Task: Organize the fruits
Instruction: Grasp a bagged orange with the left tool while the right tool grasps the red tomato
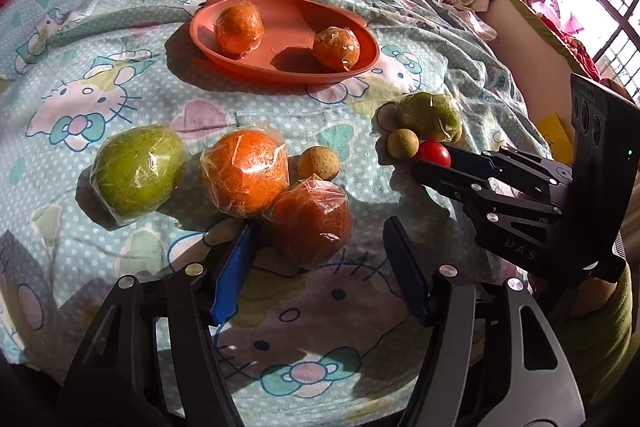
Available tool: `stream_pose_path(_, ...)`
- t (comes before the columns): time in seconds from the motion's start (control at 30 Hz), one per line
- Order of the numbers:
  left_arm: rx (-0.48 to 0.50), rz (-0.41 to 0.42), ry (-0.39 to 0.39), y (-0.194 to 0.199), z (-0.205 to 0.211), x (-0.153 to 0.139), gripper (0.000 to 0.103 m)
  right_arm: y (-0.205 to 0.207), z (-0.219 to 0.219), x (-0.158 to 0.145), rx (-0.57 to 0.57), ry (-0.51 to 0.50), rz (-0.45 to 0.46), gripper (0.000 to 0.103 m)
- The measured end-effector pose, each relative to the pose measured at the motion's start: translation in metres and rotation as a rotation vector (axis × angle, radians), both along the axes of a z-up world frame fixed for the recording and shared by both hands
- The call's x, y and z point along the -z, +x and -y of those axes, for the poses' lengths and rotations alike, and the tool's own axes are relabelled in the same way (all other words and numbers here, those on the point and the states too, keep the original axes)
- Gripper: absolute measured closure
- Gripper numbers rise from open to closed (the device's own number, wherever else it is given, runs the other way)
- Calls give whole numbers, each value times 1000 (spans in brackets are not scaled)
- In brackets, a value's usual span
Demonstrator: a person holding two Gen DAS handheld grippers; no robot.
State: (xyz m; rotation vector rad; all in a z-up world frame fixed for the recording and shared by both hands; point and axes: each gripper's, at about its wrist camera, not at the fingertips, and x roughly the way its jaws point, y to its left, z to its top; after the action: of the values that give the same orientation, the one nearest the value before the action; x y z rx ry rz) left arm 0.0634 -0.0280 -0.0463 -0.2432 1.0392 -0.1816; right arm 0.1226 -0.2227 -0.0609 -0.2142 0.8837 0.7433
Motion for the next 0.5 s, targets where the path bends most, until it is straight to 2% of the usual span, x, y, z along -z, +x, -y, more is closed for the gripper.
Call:
stream_pose_path(0.27,-40,-5,7,9,0,5,53,-3,4,-1,-14,20,-3,75)
stream_pose_path(0.33,-48,0,13,10,0,5,59,-4,5,-2,-18,28,-7,75)
stream_pose_path(0.37,-50,2,21,11,-1,5,66,-4,6,-2,-20,32,-8,75)
stream_pose_path(0.5,-47,1,6,11,-5,4,68,-7,9,-4,-24,45,-10,75)
